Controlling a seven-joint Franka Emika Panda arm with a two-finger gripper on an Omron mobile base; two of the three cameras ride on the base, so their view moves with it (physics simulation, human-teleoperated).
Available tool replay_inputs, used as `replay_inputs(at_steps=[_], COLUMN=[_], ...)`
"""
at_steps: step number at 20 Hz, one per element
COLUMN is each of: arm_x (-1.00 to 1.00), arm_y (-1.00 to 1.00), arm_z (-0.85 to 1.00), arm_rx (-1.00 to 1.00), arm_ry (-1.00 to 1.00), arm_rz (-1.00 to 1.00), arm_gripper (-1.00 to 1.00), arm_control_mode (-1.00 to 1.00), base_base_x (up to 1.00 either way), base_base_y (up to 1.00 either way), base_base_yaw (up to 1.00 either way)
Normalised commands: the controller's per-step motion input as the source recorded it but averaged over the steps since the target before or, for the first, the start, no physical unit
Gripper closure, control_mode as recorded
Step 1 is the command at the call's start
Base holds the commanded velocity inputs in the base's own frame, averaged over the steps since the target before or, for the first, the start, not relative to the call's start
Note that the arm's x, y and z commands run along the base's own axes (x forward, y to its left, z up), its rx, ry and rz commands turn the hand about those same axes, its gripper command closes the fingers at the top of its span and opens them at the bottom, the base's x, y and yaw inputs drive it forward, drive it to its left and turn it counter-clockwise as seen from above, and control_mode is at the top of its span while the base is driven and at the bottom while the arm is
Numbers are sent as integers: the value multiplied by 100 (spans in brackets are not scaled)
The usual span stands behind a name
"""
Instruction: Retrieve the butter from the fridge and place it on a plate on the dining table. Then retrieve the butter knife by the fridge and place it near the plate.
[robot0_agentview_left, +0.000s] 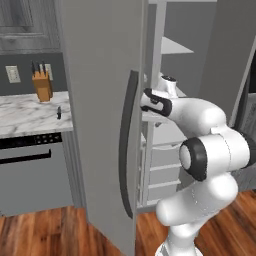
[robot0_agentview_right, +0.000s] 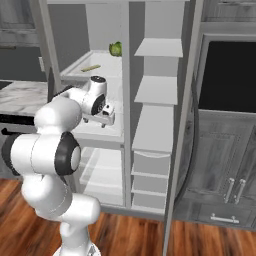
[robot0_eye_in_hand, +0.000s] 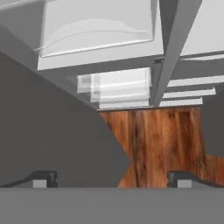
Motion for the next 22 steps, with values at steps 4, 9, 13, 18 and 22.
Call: replay_inputs(at_steps=[4,9,13,18,22], arm_x=[-99,-37,0,0,0], arm_y=[100,100,100,100,100], arm_z=[-1,-1,0,1,0], arm_rx=[-6,-14,-11,-7,-5], arm_ry=[-14,-11,-1,4,4], arm_rz=[21,15,8,8,5], arm_gripper=[-100,-100,-100,-100,-100], arm_control_mode=[-100,-100,-100,-100,-100], base_base_x=[0,0,0,0,0], base_base_y=[0,0,0,0,0], base_base_yaw=[0,0,0,0,0])
